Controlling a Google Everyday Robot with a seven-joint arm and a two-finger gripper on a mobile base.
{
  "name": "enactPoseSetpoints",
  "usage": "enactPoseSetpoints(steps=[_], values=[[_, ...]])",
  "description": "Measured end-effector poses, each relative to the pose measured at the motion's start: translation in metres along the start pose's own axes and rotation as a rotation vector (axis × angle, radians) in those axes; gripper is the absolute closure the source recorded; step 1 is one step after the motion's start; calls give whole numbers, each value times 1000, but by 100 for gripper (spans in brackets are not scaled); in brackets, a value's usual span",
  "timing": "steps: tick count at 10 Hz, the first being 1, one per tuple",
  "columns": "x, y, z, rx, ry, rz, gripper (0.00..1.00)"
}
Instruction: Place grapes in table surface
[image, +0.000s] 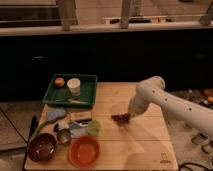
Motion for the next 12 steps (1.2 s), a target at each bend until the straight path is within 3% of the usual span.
enactPoseSetpoints(steps=[5, 6, 10, 12], values=[[4, -37, -67, 14, -5, -91, 100], [-1, -41, -81, 17, -10, -137, 100], [-21, -42, -105, 22, -25, -274, 100], [-28, -39, -111, 25, -26, -300, 100]])
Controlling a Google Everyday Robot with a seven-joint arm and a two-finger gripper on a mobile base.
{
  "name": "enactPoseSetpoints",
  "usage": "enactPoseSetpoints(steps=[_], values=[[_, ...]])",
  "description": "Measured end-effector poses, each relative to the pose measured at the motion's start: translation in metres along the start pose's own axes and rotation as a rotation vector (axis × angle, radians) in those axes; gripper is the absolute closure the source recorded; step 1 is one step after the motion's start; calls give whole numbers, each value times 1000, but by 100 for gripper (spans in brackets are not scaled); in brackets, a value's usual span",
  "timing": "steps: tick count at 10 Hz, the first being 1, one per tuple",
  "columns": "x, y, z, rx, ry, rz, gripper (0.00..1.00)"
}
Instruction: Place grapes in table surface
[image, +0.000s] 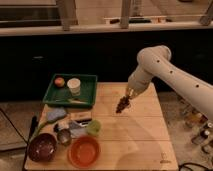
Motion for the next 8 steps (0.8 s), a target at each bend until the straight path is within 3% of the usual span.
enactPoseSetpoints(steps=[8], values=[[-44, 26, -11, -21, -21, -82, 100]])
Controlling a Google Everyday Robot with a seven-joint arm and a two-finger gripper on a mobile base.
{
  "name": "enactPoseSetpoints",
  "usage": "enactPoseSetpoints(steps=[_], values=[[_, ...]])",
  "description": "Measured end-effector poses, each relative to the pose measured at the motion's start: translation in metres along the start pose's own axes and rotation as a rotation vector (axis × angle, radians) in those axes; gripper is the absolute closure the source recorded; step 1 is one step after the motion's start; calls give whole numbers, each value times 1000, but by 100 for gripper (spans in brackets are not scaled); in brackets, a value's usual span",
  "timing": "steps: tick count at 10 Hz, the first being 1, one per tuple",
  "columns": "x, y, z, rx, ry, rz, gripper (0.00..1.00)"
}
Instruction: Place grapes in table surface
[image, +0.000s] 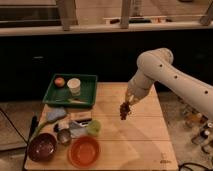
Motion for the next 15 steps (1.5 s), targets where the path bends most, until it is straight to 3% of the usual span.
enactPoseSetpoints(steps=[7, 15], values=[[-31, 24, 22, -27, -52, -21, 100], [-29, 52, 85, -92, -8, 25, 100]])
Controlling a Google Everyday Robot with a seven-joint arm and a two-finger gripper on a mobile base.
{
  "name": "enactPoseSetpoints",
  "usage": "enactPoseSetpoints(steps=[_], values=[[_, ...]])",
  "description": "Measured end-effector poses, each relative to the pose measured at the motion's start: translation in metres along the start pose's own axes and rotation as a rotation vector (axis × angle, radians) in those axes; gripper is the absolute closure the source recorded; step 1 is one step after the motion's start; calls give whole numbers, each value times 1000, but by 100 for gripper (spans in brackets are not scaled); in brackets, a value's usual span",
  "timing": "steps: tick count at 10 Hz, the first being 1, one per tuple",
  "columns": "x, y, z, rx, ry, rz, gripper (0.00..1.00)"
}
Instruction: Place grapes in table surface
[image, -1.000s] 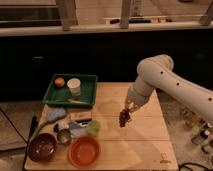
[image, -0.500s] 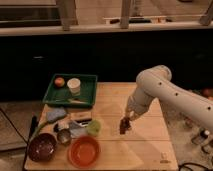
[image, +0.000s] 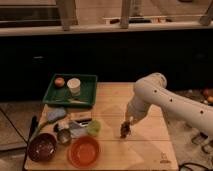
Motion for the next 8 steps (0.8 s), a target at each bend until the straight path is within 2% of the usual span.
enactPoseSetpoints(steps=[4, 6, 8], values=[[13, 12, 29, -26, 26, 42, 100], [18, 20, 42, -22, 23, 66, 100], [21, 24, 65, -34, 7, 83, 100]])
